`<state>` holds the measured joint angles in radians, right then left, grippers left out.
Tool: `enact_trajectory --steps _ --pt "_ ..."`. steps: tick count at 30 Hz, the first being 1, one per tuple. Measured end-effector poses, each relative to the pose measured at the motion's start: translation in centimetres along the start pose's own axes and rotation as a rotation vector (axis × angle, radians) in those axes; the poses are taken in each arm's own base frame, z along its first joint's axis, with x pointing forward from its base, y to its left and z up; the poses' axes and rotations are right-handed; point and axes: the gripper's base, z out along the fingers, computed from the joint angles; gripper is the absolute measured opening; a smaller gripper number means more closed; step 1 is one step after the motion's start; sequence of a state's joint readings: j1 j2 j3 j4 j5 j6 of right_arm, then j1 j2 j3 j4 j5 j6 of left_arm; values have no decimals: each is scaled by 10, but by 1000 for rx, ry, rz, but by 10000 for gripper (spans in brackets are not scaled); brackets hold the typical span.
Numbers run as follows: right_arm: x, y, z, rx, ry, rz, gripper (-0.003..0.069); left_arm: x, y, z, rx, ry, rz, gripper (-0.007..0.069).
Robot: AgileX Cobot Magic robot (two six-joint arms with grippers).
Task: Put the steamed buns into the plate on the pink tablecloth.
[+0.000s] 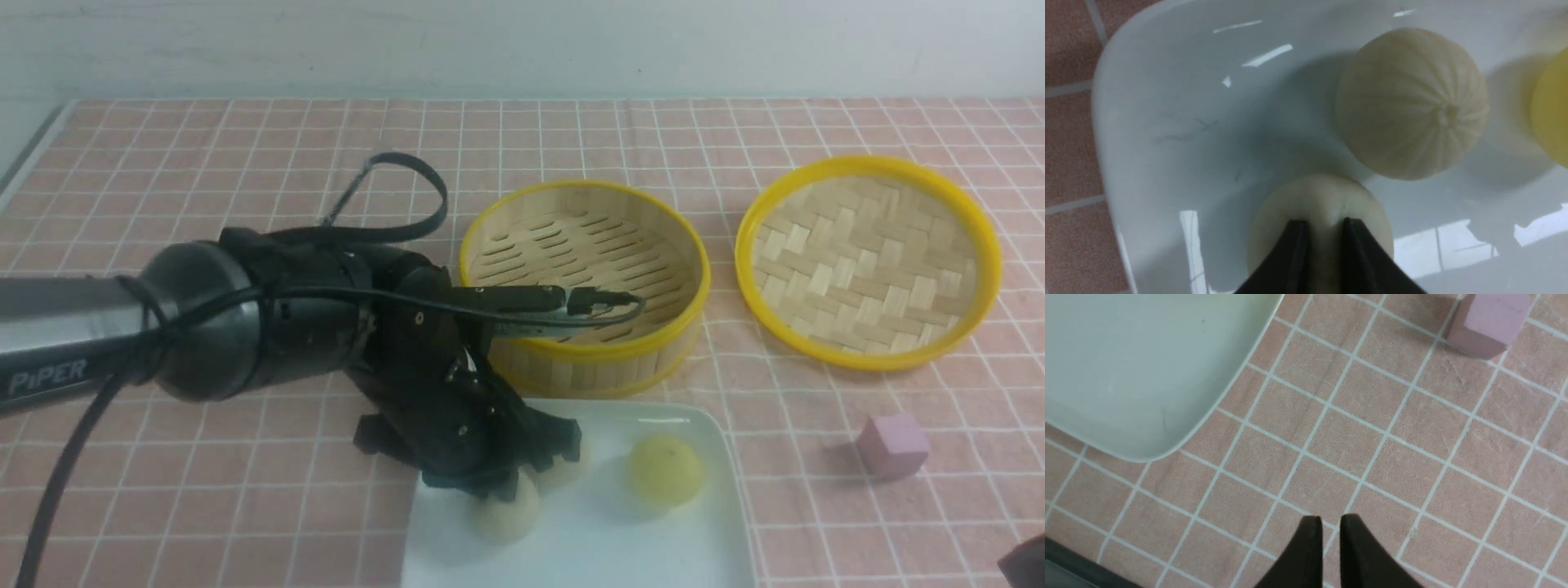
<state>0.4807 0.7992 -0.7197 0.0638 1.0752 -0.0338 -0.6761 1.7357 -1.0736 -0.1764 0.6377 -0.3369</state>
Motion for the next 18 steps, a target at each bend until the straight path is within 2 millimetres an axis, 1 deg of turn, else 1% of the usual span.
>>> enact_trajectory --steps 4,5,6,8,9,10,11,13,14,15,16,18 --pt "16 2 -33 -3 -47 -10 62 -5 -3 -9 -17 6 29 263" --pt "18 2 -37 -3 -61 -11 62 -7 -3 -10 -17 2 31 269" --pt "27 3 -51 -3 -109 -15 62 -10 -5 -15 -22 -1 42 312" --pt "42 4 -68 -4 -198 -6 64 -14 -7 -22 -27 -7 56 361" --pt "52 5 -77 -10 -253 9 67 -16 -8 -24 -29 -5 59 375" --pt "54 5 -78 -10 -262 9 67 -16 -8 -24 -31 -4 60 377" --pt "68 7 -86 -27 -333 37 70 -17 -9 -26 -30 -7 61 387" --pt "80 9 -87 -57 -454 48 70 -18 -10 -27 -29 -9 63 391" --pt "82 10 -85 -71 -521 42 67 -19 -10 -27 -29 -11 64 392" --pt "84 10 -82 -74 -533 40 65 -19 -10 -27 -29 -11 64 392" --pt "86 10 -72 -88 -611 27 47 -19 -10 -27 -30 -11 65 392" --pt "85 10 -56 -96 -684 13 17 -18 -9 -27 -33 -5 65 392"
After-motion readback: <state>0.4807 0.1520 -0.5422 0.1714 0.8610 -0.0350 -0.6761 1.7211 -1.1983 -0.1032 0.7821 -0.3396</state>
